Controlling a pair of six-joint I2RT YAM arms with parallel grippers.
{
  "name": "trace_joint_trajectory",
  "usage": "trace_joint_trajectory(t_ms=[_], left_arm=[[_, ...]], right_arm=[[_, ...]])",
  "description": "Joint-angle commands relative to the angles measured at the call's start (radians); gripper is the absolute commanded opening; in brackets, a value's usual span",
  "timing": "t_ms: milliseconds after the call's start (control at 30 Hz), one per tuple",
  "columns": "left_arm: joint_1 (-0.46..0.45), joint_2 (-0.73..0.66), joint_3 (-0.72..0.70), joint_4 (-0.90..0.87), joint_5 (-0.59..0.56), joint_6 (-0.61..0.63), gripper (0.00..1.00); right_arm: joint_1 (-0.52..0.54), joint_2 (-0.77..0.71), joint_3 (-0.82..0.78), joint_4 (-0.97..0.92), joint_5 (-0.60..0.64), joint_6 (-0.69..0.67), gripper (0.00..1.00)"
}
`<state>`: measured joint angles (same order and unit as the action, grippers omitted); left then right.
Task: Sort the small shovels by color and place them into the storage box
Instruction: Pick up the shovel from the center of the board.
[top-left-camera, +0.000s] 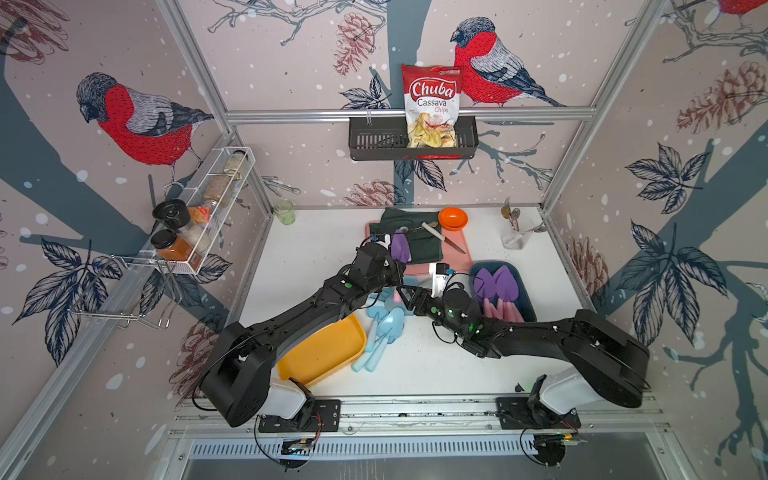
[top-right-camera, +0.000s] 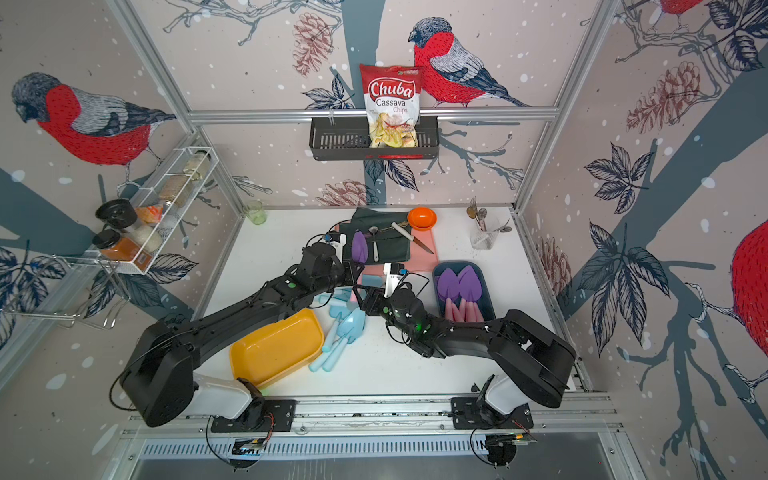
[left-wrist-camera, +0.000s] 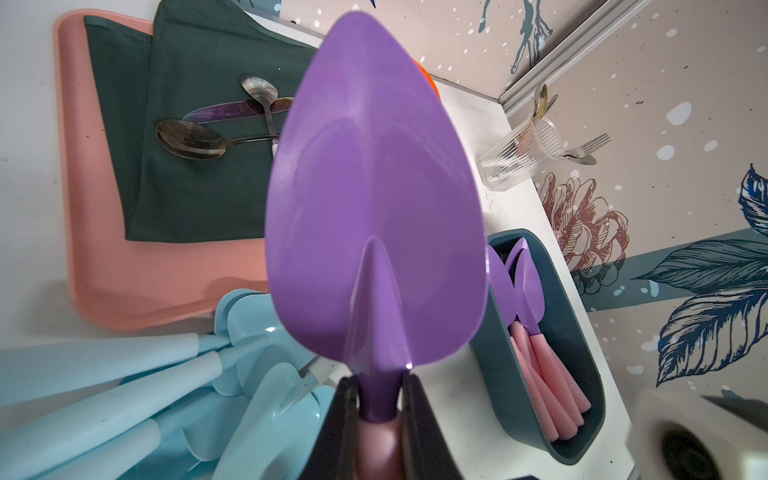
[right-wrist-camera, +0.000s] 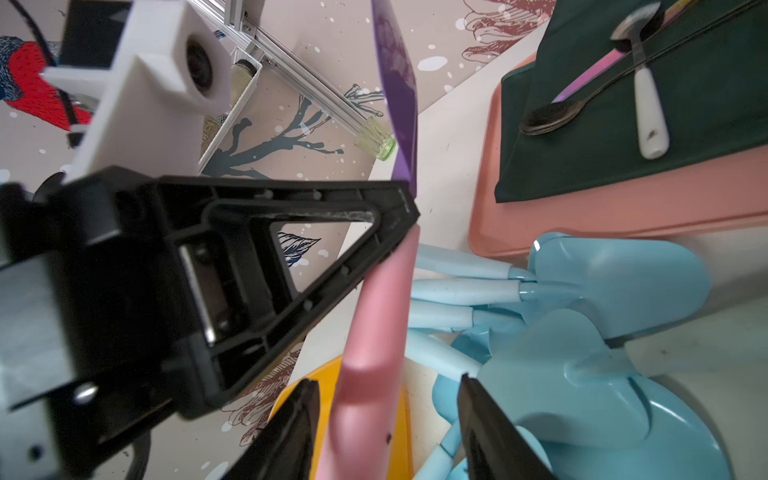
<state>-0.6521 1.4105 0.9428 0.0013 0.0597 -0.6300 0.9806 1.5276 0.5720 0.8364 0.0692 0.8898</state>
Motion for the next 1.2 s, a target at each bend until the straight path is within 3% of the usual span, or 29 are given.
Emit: trace_joint_trajectory(t_ms=[0,133,300,333,400,500,600,767,867,967,1167], left_arm=[[0.0,-0.01,0.007,0.031,0.031,-0.007,0.0],[-0.001,-0.011,0.005,0.032,0.059,-0.01,0.0],[-0.001,-0.015,0.005,0.034,0.053,0.034,0.02],[0.0,-0.017,0.005,0.033,0.048,0.046,0.07],[0.0,-0.021,0.005,0.037,0.042,0.086,0.27],[0.005,-0.03,0.004,0.056,0.054,0.164,0.54],[0.024,-0.037,-0.003,0.098,0.14,0.252,0.66],[0.078,-0.057,-0.004,0.131,0.36,0.385,0.7],[0.139,-0.065,-0.021,0.172,0.632,0.473,0.71],[0.182,-0.074,-0.039,0.201,0.808,0.53,0.71],[0.203,-0.078,-0.034,0.177,0.933,0.62,0.7]], right_arm=[[-0.007,0.042,0.018,0.076,-0.043,0.028,0.53],[-0.021,0.082,0.026,0.128,-0.089,0.047,0.41],[-0.038,0.071,0.031,0.12,-0.124,0.025,0.11],[-0.044,0.06,0.026,0.117,-0.127,0.017,0.07],[-0.058,0.026,0.001,0.108,-0.14,-0.007,0.0],[-0.091,-0.043,-0.055,0.093,-0.162,-0.04,0.0],[-0.136,-0.132,-0.109,0.043,-0.204,-0.088,0.0],[-0.206,-0.284,-0.152,-0.14,-0.298,-0.179,0.0],[-0.227,-0.375,-0.163,-0.256,-0.352,-0.236,0.0],[-0.236,-0.446,-0.173,-0.338,-0.412,-0.278,0.0],[-0.241,-0.566,-0.196,-0.414,-0.532,-0.325,0.0]])
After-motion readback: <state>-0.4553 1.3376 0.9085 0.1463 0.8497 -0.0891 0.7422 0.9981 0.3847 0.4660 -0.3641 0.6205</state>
